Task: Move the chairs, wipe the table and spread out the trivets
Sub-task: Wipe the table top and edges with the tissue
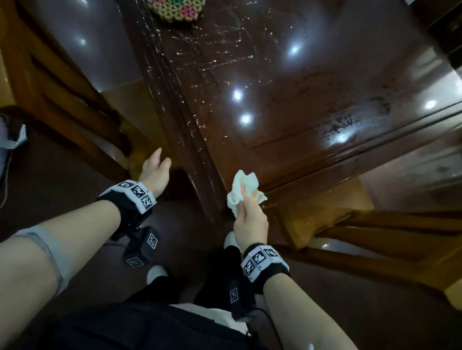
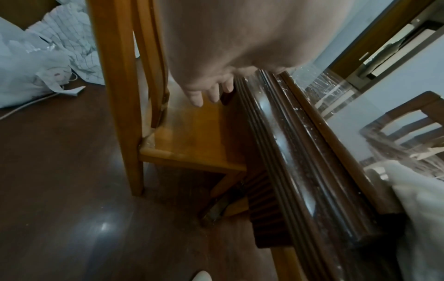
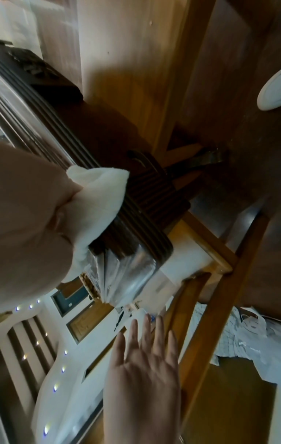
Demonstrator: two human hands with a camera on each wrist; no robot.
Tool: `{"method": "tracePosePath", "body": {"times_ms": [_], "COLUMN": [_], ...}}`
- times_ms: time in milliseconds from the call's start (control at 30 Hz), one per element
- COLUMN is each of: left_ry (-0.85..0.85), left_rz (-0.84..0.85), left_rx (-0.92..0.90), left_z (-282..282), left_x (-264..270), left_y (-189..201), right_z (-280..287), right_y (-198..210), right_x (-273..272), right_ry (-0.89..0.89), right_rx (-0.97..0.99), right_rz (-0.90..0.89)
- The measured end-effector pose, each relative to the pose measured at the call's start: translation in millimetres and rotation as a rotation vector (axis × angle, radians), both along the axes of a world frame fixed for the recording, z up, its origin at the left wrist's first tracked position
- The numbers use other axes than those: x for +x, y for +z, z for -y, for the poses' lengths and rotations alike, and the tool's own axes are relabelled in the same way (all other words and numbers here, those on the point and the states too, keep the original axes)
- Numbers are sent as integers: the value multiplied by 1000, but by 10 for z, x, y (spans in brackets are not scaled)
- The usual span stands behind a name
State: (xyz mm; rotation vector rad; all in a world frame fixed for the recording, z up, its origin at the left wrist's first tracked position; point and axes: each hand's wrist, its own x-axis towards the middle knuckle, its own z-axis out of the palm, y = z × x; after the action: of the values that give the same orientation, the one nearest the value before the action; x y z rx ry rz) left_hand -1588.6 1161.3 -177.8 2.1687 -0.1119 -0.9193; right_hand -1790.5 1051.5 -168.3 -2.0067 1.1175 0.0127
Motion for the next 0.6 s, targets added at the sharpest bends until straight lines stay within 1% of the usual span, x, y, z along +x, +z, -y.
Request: {"method": "tracePosePath", "body": {"times_ms": [100,167,233,267,333,367,433,467,533,600], "left_ry": [-35,-61,-92,-105,-117,-113,-76,-43,28,97], "left_rz": [11,16,5,-4,-28,-37,-44,-42,-30,-21], "left_rx": [14,37,63,70,82,90,113,121,130,147], "left_z": [-152,-184,-189,-185,-148,-113,-9,59,210,362], "left_x": [45,54,50,49,46,43,24,12,-11,-45], "left_y": [37,75,116,130,149,156,173,174,159,135], "right_z": [-243,-386,-471,-484,-397,-293,-8,157,552,992], "right_y": [-32,-33,-51,-18,82,132,258,345,387,385], "right_x": [2,-13,-71,-107,-191,-229,-313,-356,-439,-506], "right_ry": [205,346,447,455,403,342,159,68,-92,-211], "right_rx": [-47,-34,42,103,177,174,142,109,-2,-81], "right_rz": [-62,-92,-82,-44,67,127,222,261,310,280]}}
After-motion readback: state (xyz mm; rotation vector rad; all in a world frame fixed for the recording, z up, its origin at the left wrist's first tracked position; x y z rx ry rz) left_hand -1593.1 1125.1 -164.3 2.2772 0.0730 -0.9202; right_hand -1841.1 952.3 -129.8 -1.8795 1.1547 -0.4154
